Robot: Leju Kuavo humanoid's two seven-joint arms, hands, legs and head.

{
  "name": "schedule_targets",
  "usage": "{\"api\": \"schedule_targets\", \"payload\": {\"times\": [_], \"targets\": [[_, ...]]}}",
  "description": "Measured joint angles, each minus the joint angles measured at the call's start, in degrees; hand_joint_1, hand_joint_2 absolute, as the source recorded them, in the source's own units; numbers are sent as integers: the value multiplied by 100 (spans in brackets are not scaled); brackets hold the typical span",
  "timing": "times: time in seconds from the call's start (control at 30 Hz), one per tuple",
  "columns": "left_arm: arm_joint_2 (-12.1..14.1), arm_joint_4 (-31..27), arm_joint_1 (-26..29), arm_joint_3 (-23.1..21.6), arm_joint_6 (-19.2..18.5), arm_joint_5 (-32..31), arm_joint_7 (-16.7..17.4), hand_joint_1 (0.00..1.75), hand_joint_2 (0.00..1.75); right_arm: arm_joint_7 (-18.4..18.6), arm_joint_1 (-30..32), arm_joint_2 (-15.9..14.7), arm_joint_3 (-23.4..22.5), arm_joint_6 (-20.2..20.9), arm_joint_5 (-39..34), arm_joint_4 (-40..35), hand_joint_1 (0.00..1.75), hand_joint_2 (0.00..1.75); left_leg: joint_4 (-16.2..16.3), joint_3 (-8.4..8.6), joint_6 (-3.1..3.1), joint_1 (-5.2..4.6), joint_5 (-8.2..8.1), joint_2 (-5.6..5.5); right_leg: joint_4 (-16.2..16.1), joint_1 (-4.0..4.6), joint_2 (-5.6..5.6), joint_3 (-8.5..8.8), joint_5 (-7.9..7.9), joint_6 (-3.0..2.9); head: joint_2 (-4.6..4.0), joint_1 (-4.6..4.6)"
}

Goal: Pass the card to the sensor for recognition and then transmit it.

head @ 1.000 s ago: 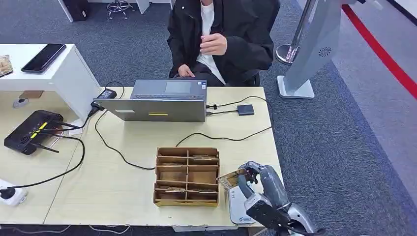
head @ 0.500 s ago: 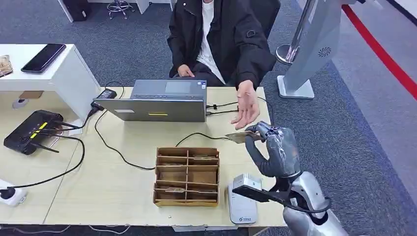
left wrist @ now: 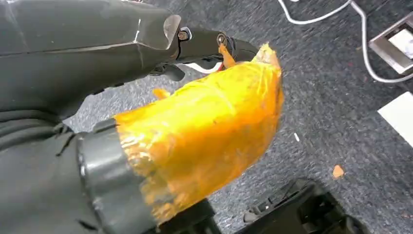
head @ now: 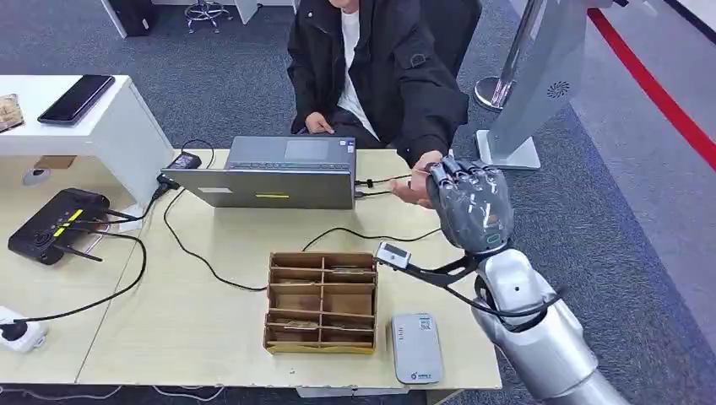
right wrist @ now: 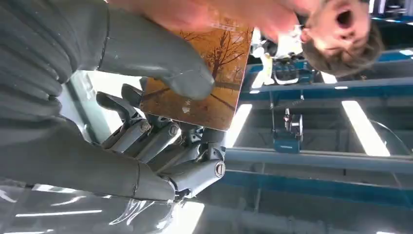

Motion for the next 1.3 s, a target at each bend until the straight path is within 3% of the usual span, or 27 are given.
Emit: {"api": "schedule_targets", "payload": {"times": [0.07,0.1,0.13,0.4,0.8,1.3], "targets": [[2,-9,-17,-30,-24,-20,4,0,0,37,-137,46,4,50,102,268,175,175,0,2,-3,0,2,2,0,0,2,0,2,-2,0,-4],[0,-13,-28,-37,-24,-33,4,0,0,59,-181,59,4,83,146,384,58,175,0,1,-3,0,2,1,0,0,1,0,2,-2,0,0],[-2,-24,-31,-37,-26,-44,4,0,0,83,-218,68,7,133,173,481,0,175,0,0,-3,0,3,-1,0,0,-1,0,2,-2,0,0],[-4,-33,-43,-41,-35,-65,4,0,0,142,-389,98,20,245,297,1060,0,175,0,-1,-1,0,4,-1,0,0,-2,-1,4,-3,0,-2],[-4,-33,-43,-39,-24,-63,4,0,0,138,-421,98,55,234,354,1226,0,175,0,-1,-2,0,5,-1,0,0,-1,-2,4,-3,0,-2],[7,-33,-11,-22,92,2,-59,0,0,-625,-20,98,225,223,-1053,487,0,175,0,-2,-2,0,4,0,0,0,0,-5,3,-3,0,0]]}}
